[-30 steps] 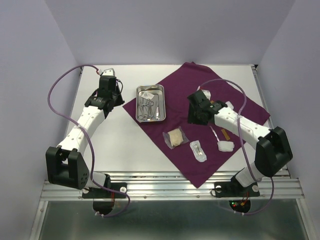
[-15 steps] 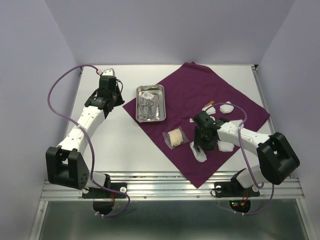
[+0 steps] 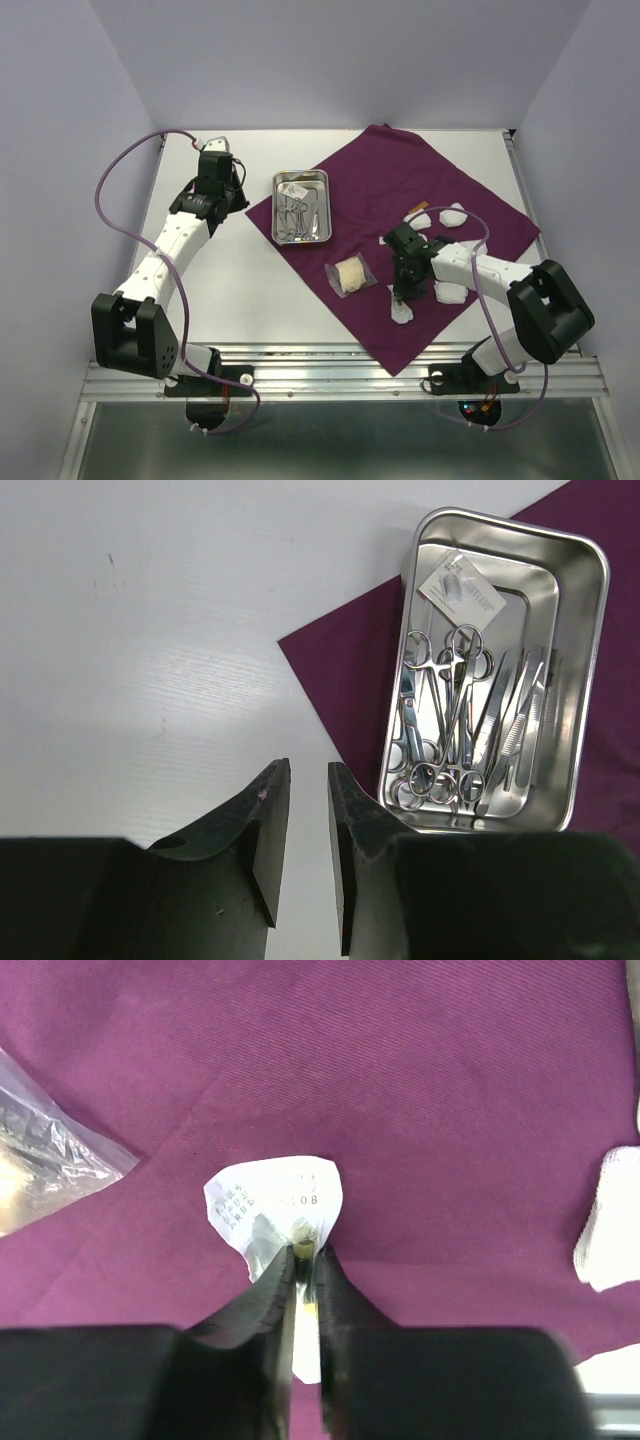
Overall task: Prepare the surgical pack
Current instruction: Pick up the medical item from the surgical kit, then place the medical item in the container.
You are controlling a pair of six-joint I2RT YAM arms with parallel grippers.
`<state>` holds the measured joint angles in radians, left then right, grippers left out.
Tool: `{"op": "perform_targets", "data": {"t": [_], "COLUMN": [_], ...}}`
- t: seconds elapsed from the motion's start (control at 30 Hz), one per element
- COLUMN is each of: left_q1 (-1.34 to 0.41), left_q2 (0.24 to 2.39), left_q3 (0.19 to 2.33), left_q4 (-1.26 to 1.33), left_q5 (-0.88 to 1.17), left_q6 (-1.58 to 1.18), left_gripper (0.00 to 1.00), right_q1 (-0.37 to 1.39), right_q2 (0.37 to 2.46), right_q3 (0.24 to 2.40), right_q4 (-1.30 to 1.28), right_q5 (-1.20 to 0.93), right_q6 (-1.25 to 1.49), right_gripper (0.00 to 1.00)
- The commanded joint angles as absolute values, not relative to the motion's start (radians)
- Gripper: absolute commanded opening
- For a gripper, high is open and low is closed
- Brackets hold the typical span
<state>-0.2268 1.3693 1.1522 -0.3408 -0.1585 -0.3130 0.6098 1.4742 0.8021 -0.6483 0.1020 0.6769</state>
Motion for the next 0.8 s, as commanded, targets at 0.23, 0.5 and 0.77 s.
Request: {"op": "perform_targets", "data": {"t": [0.23, 0.5, 0.77], "left_q1": [-0.221, -0.221, -0.221], "left_q2": [1.351, 1.350, 1.341], "left_q3": [1.172, 1.169, 1.170], "left_q4": [-0.316, -0.319, -0.325], "left_q5": [-0.163, -0.169, -0.179], "left_q6": [-0.319, -0.313, -0.308], "left_gripper": [0.33, 0.33, 0.33], "right_q1": [0.615, 0.615, 0.615], "right_q2": [1.433, 1.515, 1.649], "right_q3": [1.037, 1.175, 1.380], "right_q4": [-0.784, -0.770, -0.651], "right_q5": [0.193, 0.206, 0.163], "right_q6": [0.635, 0.615, 0.578], "right_gripper": [0.04, 0.07, 0.07]}}
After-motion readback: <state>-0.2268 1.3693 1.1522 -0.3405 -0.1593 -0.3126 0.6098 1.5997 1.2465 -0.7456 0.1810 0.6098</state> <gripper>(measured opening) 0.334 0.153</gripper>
